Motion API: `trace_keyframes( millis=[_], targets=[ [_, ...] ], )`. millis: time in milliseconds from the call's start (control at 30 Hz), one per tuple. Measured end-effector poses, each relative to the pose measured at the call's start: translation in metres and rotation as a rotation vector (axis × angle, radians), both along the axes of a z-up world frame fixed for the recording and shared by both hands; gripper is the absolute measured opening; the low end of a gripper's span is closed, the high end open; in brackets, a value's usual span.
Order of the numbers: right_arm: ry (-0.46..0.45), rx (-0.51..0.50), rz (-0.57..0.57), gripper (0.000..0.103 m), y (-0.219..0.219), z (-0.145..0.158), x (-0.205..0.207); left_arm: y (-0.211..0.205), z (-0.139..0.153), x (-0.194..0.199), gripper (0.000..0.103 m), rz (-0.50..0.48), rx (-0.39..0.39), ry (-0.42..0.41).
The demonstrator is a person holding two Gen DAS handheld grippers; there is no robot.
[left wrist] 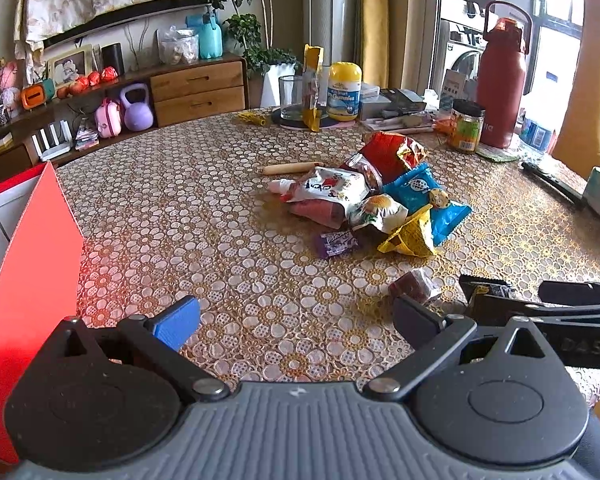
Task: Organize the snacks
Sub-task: 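Grasp the black snack packet with the right tool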
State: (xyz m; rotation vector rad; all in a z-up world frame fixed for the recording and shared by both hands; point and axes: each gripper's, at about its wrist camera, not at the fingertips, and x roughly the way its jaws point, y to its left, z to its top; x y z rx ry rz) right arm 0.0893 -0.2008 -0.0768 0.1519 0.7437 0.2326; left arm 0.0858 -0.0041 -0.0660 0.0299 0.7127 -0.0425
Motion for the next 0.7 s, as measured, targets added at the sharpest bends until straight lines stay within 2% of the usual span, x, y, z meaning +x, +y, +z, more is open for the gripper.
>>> trace_keyframes(
  millis=[100, 233, 433, 500, 600, 700],
  targets=[
    [0.011, -0.008, -0.01, 0.079, 0.003, -0.006, 0.005, 0.001, -0.003, 0.002, 0.103, 0.001, -0.002, 0.006],
    [0.029, -0.014, -0.017, 0.079, 0.005, -0.014, 0.011, 0.002, -0.008, 0.007, 0.103, 0.001, -0.008, 0.017],
    [0.042, -0.019, -0.005, 0.063, 0.006, -0.021, 0.015, -0.002, -0.013, 0.013, 0.103, -0.01, -0.011, 0.029],
    [0.038, -0.019, -0.005, 0.051, 0.005, -0.021, 0.015, -0.005, -0.014, 0.014, 0.103, -0.02, -0.012, 0.03],
    [0.035, 0.0, -0.008, 0.041, 0.001, -0.021, 0.014, -0.01, -0.016, 0.017, 0.103, -0.037, -0.017, 0.033],
    [0.031, 0.017, -0.019, 0.036, -0.007, -0.019, 0.013, -0.018, -0.018, 0.021, 0.103, -0.058, -0.024, 0.033]
  ],
)
